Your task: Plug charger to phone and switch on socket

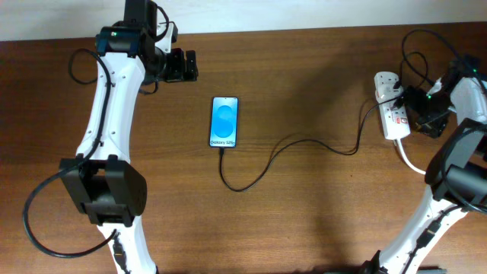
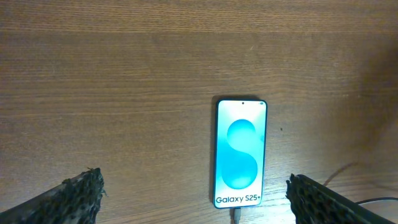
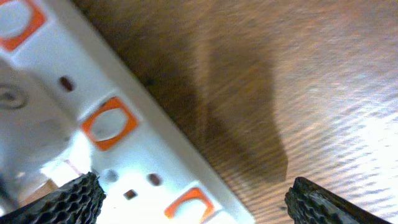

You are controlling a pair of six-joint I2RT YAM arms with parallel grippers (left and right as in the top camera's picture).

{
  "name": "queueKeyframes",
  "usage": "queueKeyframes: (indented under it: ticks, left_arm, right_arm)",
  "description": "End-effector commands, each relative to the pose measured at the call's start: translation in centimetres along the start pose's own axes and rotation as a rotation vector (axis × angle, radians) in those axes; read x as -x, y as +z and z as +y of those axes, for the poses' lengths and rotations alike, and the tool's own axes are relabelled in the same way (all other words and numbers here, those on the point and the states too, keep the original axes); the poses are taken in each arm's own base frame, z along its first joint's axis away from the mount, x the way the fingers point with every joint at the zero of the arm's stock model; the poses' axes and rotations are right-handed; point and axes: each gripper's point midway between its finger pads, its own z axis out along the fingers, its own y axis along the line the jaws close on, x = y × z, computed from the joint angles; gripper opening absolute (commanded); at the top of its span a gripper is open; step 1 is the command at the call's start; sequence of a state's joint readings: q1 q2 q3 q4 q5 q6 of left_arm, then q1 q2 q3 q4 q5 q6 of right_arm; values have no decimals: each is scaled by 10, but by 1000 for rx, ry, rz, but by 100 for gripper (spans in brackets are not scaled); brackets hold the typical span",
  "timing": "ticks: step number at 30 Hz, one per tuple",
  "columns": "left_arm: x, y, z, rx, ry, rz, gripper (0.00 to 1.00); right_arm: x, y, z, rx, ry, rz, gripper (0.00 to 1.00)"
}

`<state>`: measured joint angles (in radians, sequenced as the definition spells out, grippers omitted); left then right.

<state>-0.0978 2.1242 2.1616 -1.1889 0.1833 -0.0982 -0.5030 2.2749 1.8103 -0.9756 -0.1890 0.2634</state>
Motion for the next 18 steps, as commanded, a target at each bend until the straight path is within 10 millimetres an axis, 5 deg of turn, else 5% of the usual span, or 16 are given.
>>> queueKeyframes:
  ticks: [1,9,18]
  left_arm:
    - [-3,5,-2,-15,2,16,99]
    - [-3,5,-4,-29,3,16,99]
    - [-3,5,-4,-29,2,17,99]
  right_arm:
    - [6,4,-23,-76,63,-14,98]
    - [25,6,-12,-61,106,-99,98]
    - [12,27,-4,-59,78,-77,99]
